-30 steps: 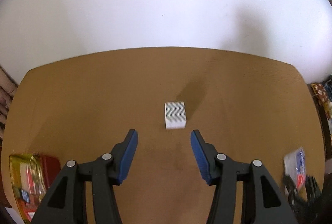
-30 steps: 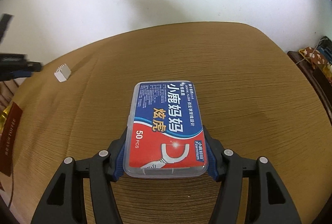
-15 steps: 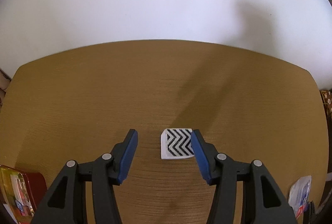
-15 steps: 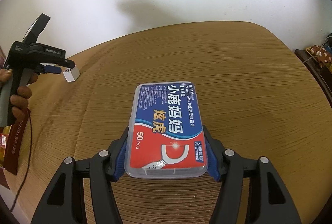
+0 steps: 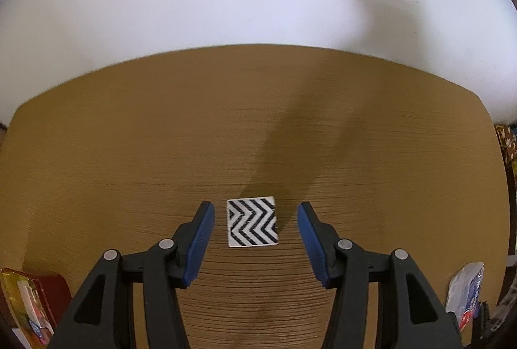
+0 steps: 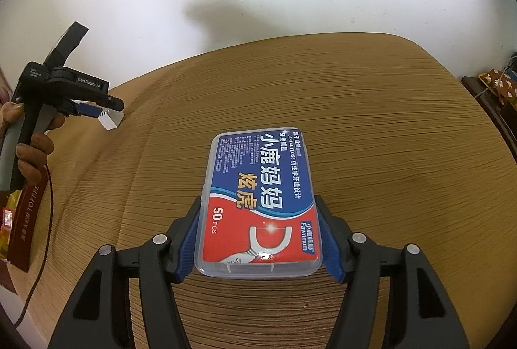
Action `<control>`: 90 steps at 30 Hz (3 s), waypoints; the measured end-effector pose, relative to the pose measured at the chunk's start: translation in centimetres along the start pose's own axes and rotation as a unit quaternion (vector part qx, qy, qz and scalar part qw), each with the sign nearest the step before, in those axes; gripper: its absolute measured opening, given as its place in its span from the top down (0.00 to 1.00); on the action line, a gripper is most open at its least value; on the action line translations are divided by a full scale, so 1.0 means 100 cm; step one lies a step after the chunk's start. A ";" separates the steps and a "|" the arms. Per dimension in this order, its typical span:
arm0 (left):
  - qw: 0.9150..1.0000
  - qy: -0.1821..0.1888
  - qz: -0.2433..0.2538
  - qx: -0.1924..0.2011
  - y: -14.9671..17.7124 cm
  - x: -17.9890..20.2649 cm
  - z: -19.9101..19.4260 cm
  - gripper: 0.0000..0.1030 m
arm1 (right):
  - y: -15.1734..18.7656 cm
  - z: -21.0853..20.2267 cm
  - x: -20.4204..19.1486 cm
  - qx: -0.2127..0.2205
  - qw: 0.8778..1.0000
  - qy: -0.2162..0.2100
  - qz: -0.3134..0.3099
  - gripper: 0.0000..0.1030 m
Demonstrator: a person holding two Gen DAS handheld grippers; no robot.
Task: Organize rigid objects
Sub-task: 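Grasp the black-and-white chevron block with left gripper while right gripper holds the toothpick box, then carry the chevron block into the tin tray and open the left gripper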
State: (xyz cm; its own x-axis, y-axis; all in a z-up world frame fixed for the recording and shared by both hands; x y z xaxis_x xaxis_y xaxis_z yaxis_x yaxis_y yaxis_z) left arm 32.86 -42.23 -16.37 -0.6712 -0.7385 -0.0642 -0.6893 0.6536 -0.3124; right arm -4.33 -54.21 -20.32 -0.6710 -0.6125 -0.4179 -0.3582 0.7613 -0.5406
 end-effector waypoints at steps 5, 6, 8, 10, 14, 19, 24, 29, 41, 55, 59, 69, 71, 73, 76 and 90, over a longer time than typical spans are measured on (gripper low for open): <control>1.000 0.002 0.000 -0.021 0.002 -0.007 0.011 0.47 | -0.001 0.001 0.001 -0.001 1.000 0.001 -0.001 0.40; 1.000 0.007 0.001 -0.028 0.001 -0.005 0.015 0.48 | -0.001 0.000 0.001 -0.001 1.000 0.001 -0.001 0.40; 0.999 0.010 0.002 -0.037 0.006 -0.007 0.019 0.65 | -0.001 0.001 0.001 -0.001 1.000 0.001 -0.001 0.40; 1.000 -0.003 0.012 -0.029 0.007 -0.005 0.015 0.71 | -0.001 0.001 0.001 -0.001 1.000 0.003 -0.002 0.40; 1.000 0.008 -0.005 -0.012 0.028 0.002 0.000 0.71 | -0.002 0.004 0.002 -0.002 1.000 0.007 -0.004 0.40; 1.000 0.013 0.004 0.013 0.074 0.022 -0.031 0.71 | -0.003 0.005 0.000 -0.002 1.000 0.014 -0.009 0.39; 0.999 -0.001 0.017 0.040 0.135 0.040 -0.078 0.71 | -0.001 0.008 -0.004 -0.002 0.999 0.026 -0.019 0.39; 0.998 -0.021 0.008 0.052 0.191 0.050 -0.113 0.71 | 0.002 0.010 -0.011 -0.001 0.999 0.041 -0.031 0.39; 0.986 -0.124 -0.027 0.106 0.284 -0.004 -0.189 0.71 | 0.014 0.013 -0.024 0.001 0.995 0.078 -0.056 0.40; 0.970 -0.178 -0.127 0.101 0.342 -0.133 -0.192 0.71 | 0.017 0.019 -0.043 0.005 0.992 0.102 -0.069 0.39; 0.969 -0.174 -0.146 0.097 0.345 -0.152 -0.176 0.71 | 0.016 0.021 -0.045 0.005 0.992 0.104 -0.070 0.39; 0.964 -0.183 -0.162 0.103 0.350 -0.175 -0.155 0.70 | 0.011 0.019 -0.035 0.007 0.991 0.110 -0.076 0.39; 0.965 -0.176 -0.164 0.099 0.351 -0.178 -0.153 0.68 | 0.011 0.019 -0.035 0.008 0.991 0.111 -0.078 0.39; 0.967 -0.155 -0.174 0.101 0.353 -0.179 -0.152 0.65 | 0.010 0.019 -0.034 0.007 0.991 0.109 -0.075 0.39; 0.965 -0.118 -0.203 0.118 0.357 -0.185 -0.160 0.62 | 0.011 0.016 -0.036 0.004 0.991 0.105 -0.077 0.45; 0.946 -0.126 -0.270 0.128 0.420 -0.197 -0.205 0.57 | 0.023 -0.017 -0.089 -0.055 0.998 -0.005 -0.043 0.44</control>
State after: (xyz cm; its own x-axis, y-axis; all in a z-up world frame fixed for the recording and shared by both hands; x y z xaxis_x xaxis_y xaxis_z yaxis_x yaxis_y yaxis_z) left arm 11.53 3.16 -8.83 -0.1317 -0.9903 -0.0438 -0.8034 0.1325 -0.5806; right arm -0.32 -46.62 -16.60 -0.6292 -0.6775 -0.3809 -0.4827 0.7248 -0.4916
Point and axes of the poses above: each gripper's, at about its wrist camera, not at the fingertips, and z roughly the way its jaws point, x to its right, y to its underside, the point moved 8 cm from there along z, roughly the way its jaws point, and after that the axes turned 15 degrees about z, right-handed, at the moved point
